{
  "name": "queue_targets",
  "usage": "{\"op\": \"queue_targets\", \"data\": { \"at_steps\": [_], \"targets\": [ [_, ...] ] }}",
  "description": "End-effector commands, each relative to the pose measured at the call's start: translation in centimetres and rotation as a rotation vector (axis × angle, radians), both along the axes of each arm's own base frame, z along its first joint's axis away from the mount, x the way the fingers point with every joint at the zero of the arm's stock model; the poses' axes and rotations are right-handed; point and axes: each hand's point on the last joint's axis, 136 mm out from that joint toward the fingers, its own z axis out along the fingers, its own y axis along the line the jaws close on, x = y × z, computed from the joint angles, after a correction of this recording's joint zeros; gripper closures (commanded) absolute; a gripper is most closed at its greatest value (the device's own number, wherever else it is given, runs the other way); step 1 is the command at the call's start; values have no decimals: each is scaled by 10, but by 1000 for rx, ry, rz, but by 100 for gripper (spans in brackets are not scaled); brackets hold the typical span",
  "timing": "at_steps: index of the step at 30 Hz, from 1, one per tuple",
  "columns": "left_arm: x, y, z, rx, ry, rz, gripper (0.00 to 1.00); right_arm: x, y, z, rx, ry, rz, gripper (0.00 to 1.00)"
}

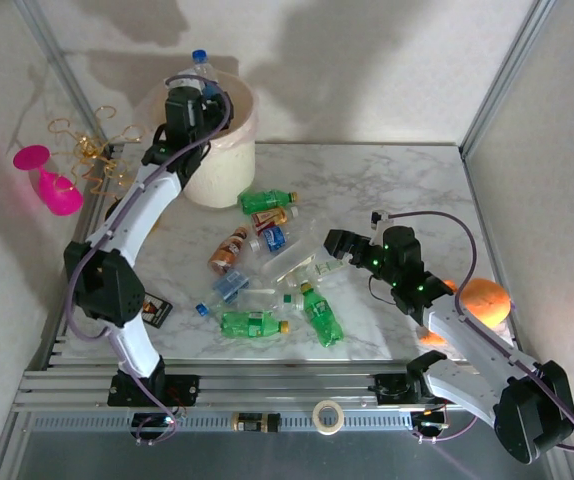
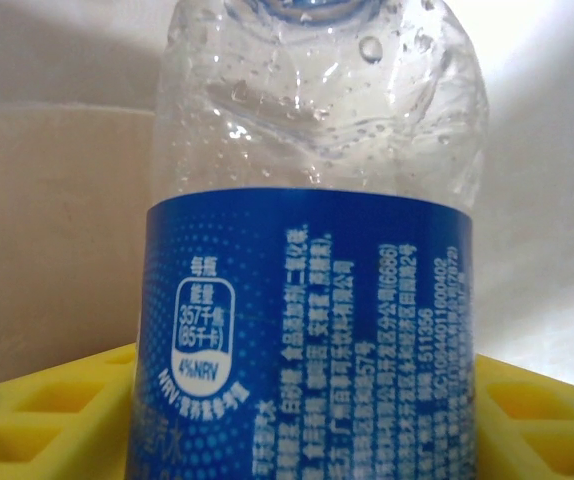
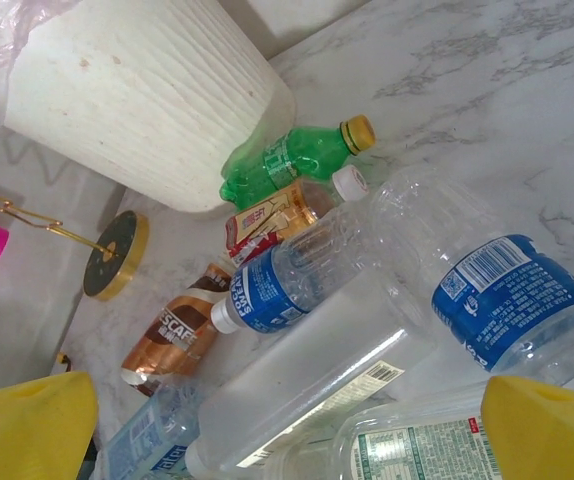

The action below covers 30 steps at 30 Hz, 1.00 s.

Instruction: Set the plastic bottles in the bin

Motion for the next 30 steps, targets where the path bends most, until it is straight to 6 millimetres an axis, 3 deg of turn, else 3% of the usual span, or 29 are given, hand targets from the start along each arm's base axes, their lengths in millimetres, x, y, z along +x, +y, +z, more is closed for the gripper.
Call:
{"op": "queue_targets", "data": {
  "at_steps": [1, 4, 7, 9, 19, 26, 30],
  "targets": [
    [7, -3, -21, 26, 90, -32, 100, -2, 0, -2, -12, 14, 17, 1],
    [9, -3, -29, 30, 111, -33, 83, 0, 2, -3, -19, 21, 19, 1],
    [8, -2, -29, 30, 109, -28, 42, 1, 3, -5, -21, 31, 24, 1],
    [7, -1, -23, 23, 96, -23, 29, 2, 4, -7, -24, 39, 26, 1],
    [-17, -2, 17, -25, -2, -54, 11, 4, 2, -6, -26, 39, 7, 1],
    [-63, -19, 63, -101, -133, -139, 9, 9, 0, -9, -56, 34, -9, 1],
    [-97, -41, 71, -146, -188, -220, 7, 16, -3, -13, -99, 37, -26, 1]
  ]
}}
